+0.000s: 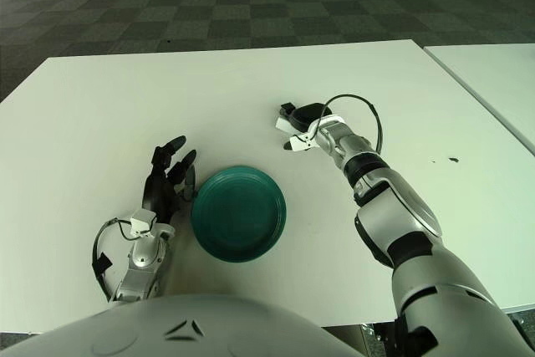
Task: Put the charger into the plate.
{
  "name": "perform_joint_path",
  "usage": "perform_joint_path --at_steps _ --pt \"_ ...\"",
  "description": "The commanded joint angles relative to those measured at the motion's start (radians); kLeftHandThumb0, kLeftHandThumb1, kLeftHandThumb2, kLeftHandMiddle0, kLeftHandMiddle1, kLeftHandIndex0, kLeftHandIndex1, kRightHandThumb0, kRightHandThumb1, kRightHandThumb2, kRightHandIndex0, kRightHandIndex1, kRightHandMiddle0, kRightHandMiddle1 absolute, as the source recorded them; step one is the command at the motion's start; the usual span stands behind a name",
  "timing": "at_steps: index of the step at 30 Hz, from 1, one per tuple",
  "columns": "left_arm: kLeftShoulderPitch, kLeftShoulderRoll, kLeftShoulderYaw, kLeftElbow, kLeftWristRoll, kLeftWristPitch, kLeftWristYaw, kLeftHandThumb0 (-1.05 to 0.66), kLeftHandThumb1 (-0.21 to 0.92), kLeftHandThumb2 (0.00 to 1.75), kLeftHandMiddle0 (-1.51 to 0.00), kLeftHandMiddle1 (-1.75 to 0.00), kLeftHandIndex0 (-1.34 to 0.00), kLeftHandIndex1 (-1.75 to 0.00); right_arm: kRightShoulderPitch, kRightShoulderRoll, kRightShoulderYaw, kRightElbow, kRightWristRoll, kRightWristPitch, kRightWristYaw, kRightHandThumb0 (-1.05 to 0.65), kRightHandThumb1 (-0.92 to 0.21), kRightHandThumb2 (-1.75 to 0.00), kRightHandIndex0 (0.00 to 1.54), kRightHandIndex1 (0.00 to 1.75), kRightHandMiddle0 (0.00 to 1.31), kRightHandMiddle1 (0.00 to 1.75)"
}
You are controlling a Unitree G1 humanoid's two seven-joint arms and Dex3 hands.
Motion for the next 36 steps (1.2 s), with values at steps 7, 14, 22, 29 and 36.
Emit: perform_joint_path --at_steps 7,14,22,29,36 --pt "0.074 -0.025 -0.012 0.098 0.037 0.016 0.028 -0.65 0.92 0.84 -0.67 -0.02 -0.17 -0.85 0.009 0.014 0.003 0.031 0.021 0.024 0.063 -0.60 -0.92 -0.66 0.41 0.01 0.00 0.83" --pt "0.076 -0.024 -0.016 0.093 0.044 0.024 0.042 -0.68 0.92 0.85 -0.65 -0.02 -0.16 -0.84 0.029 0.019 0.016 0.085 0.013 0.045 0.009 -0.57 -0.92 -0.74 0.49 0.03 0.02 0.93" --pt "0.072 -0.020 -0.019 0.097 0.051 0.019 0.050 -0.67 0.92 0.86 -0.69 -0.03 -0.19 -0.86 0.047 0.033 0.049 0.204 -0.019 0.084 -0.207 -0.54 -0.92 -0.84 0.52 1.43 0.35 1.54" --pt "0.075 -0.010 -0.023 0.087 0.047 0.047 0.034 -0.68 0.92 0.87 -0.65 -0.02 -0.14 -0.84 0.066 0.025 0.043 0.234 -0.004 0.066 -0.400 -0.48 -0.92 -0.79 0.61 1.72 0.55 1.73" --pt "0.075 -0.009 -0.018 0.093 0.054 0.015 0.043 -0.69 0.92 0.87 -0.66 -0.02 -0.15 -0.85 0.101 0.019 0.010 0.249 0.030 0.047 -0.512 -0.47 -0.92 -0.75 0.73 1.74 0.66 1.75"
